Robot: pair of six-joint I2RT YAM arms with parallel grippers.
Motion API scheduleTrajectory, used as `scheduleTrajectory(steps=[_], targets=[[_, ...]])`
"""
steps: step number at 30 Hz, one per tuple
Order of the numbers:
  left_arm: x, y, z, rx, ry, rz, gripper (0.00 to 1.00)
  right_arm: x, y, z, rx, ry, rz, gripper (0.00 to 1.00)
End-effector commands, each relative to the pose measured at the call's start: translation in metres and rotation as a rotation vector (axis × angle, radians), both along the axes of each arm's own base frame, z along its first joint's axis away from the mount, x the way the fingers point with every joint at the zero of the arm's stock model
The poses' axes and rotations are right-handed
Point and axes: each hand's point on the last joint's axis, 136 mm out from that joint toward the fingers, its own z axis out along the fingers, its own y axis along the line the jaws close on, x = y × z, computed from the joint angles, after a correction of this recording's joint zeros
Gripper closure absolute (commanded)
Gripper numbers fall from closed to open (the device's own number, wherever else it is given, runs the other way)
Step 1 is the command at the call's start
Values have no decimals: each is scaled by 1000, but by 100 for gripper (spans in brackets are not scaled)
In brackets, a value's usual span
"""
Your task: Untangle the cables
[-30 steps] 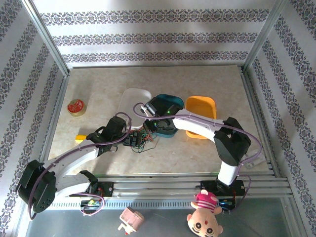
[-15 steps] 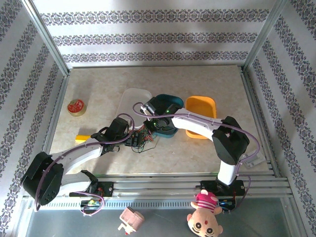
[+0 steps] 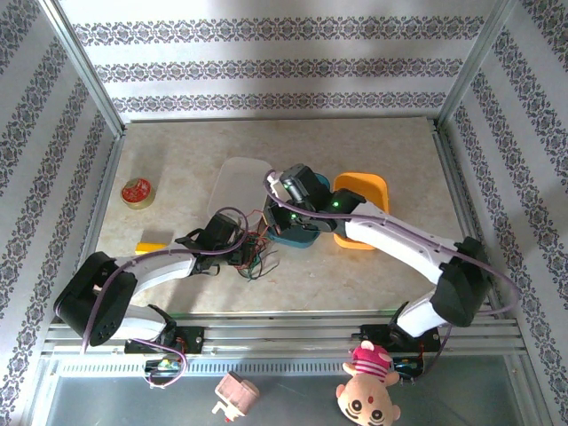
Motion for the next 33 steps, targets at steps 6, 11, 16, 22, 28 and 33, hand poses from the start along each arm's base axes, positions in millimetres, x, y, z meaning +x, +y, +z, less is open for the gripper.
scheduleTrajectory(steps=[6,11,16,22,28,33], targets=[[-8,-4,-14,11,67,-14,75,5,-32,85,162,-229,-141,100],[-8,-7,-13,-1,67,-21,76,15,-77,130,228,-372,-307,100],[-11,-11,-12,3,64,-48,77,21,-126,159,271,-474,-466,100],[-15,-17,-13,11,64,-84,84,29,-198,190,321,-558,-672,100],[-19,-25,-13,3,68,-121,100,30,-256,208,372,-598,-812,100],[-21,-28,-14,9,69,-139,100,30,-277,225,413,-632,-827,100]])
